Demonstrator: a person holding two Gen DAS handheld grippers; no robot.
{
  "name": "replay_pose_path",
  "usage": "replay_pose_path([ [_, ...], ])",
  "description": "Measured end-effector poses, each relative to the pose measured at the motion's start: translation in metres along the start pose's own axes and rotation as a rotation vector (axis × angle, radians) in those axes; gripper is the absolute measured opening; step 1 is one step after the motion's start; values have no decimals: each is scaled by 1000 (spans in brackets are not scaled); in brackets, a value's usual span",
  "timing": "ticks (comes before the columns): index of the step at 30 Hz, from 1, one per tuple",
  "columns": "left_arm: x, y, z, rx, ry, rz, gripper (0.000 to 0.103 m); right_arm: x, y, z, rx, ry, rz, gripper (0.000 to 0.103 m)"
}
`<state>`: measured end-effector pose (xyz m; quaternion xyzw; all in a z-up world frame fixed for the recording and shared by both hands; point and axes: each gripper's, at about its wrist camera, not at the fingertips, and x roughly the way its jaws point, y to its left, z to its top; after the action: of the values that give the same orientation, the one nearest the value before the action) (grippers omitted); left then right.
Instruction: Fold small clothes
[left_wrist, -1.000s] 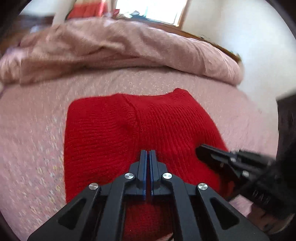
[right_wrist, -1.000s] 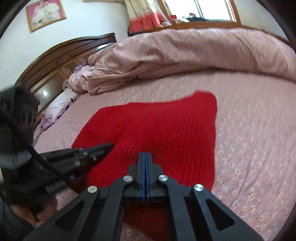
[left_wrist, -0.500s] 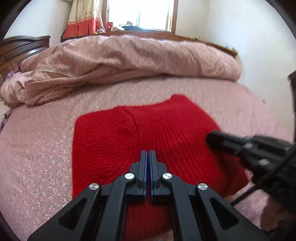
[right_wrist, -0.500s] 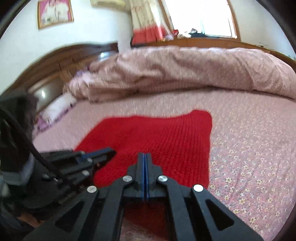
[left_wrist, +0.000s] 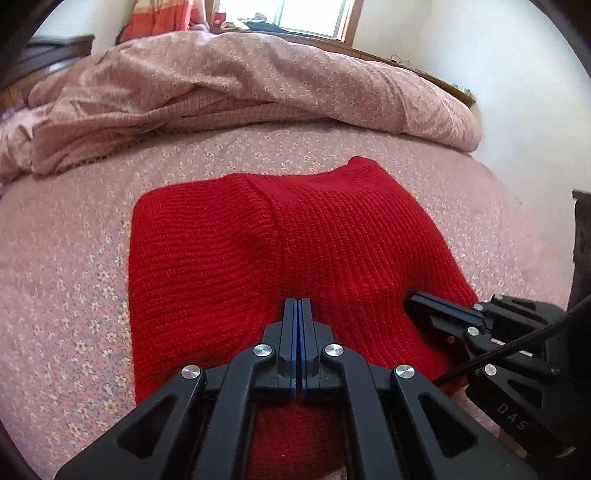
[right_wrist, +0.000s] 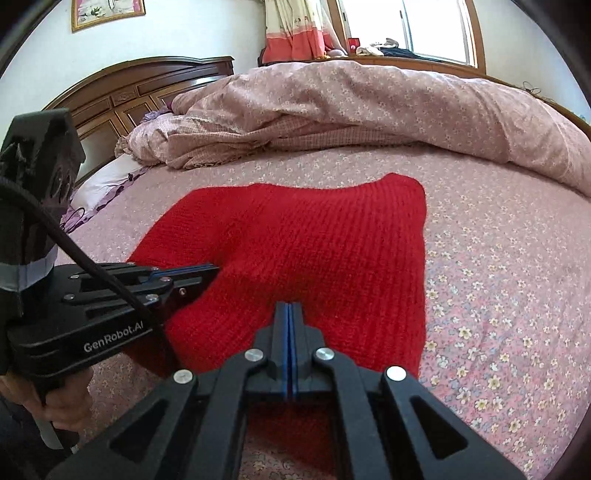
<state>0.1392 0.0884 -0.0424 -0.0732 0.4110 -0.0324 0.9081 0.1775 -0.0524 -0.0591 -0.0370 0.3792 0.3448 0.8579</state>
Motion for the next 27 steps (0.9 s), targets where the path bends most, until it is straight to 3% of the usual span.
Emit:
replay_pose_path([
  [4,-6,-11,-4,82,-51,54,0,-4,2,1,0,-26,1,0],
  [9,-15,-9,1,69,-67,41,0,-12,4,9,13,-28,-8,1],
  [11,-28,-11,4,70,-116,24,0,-25,5,14,16,-75,-2,7],
  [13,-36,-11,5,68,-147,5,0,-36,5,17,15,-115,12,21],
  [17,-14,-2,-3,15,-55,-14,0,-23,0,11,20,-29,-6,21],
  [22,-7,-10,-11,59,-75,32,0,-2,13,-2,-75,-5,-95,20],
  [25,-11,-6,-11,49,-102,10,0,-7,9,-4,-76,-53,-70,21],
  [27,-15,-2,-11,39,-108,-26,0,-12,7,0,-80,-40,-46,23],
])
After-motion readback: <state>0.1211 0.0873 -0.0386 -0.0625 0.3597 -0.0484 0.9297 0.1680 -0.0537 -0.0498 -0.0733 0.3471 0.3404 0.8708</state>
